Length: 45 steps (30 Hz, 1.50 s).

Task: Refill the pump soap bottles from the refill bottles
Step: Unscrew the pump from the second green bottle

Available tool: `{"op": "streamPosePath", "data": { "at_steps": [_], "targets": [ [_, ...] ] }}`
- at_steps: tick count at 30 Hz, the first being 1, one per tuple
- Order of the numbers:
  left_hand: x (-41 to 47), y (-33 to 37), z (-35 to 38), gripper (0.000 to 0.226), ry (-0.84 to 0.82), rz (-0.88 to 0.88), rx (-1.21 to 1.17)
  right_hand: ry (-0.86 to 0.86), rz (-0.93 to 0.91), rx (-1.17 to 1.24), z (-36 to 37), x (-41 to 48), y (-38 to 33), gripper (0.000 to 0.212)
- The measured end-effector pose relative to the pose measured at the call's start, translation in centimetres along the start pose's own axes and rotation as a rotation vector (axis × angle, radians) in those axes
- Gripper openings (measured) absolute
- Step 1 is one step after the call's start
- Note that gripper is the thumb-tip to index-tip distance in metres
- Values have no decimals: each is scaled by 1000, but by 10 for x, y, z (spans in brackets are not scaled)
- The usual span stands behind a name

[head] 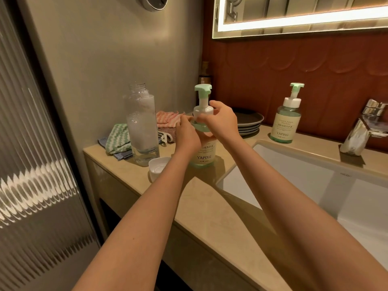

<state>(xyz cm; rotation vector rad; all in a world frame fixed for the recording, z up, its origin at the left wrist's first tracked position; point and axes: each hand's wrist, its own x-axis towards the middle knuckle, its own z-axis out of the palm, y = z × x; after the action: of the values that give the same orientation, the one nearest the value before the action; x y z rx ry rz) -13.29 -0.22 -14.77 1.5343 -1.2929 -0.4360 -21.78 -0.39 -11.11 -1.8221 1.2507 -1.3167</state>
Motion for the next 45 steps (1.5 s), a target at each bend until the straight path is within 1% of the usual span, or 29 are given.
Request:
{"op": "streamPosePath", "data": {
  "at_steps": [2, 3, 4, 7, 11, 13, 16, 21, 24, 25, 28, 30, 34, 39, 41, 45],
  "targets": [
    [-1, -2, -1, 59, 1, 5, -25, 25, 6, -19, 5, 0, 0, 80],
    [0, -2, -1, 58, 3, 7, -27, 40, 13, -26, 7, 0, 0, 84],
    [-1, -2, -1, 59, 3, 8, -21, 60, 22, -27, 7, 0, 1, 83],
    [1, -1, -1, 61, 8, 3, -10, 101, 28, -24, 4, 1, 2, 69],
    [1, -1, 0, 59, -2, -6, -28, 71, 25, -1, 2, 1, 3, 54],
    [1, -1, 1, 60, -3, -5, -29, 61, 13, 24, 0, 4, 3, 51],
    [0, -1, 0, 63, -2, 2, -24, 56, 3, 20, 0, 5, 5, 55],
    [-1, 0, 0, 73, 17, -19, -64, 65, -16, -60, 9, 0, 7, 76],
    [-1, 0, 1, 74, 32, -32, -64, 112, 8, -94, 10, 0, 6, 90],
    [-2, 0, 1, 73, 37, -30, -54, 128, 19, -81, 11, 0, 6, 89],
    [-2, 2, 2, 65, 41, -25, -21, 143, 38, -46, 10, 0, 6, 67],
    [-2, 3, 2, 64, 34, -32, -7, 130, 47, -11, 7, 1, 5, 59],
    [-1, 2, 2, 61, 32, -33, -6, 118, 25, 85, 3, 3, 1, 55],
    [-2, 3, 1, 83, 21, -38, -58, 150, -63, 125, -5, 9, -15, 53],
    [-2, 3, 1, 87, 22, -44, -64, 157, -85, 144, -9, 12, -22, 54],
    [-3, 3, 1, 81, 18, -42, -59, 158, -123, 157, -17, 16, -30, 53]
  ]
}}
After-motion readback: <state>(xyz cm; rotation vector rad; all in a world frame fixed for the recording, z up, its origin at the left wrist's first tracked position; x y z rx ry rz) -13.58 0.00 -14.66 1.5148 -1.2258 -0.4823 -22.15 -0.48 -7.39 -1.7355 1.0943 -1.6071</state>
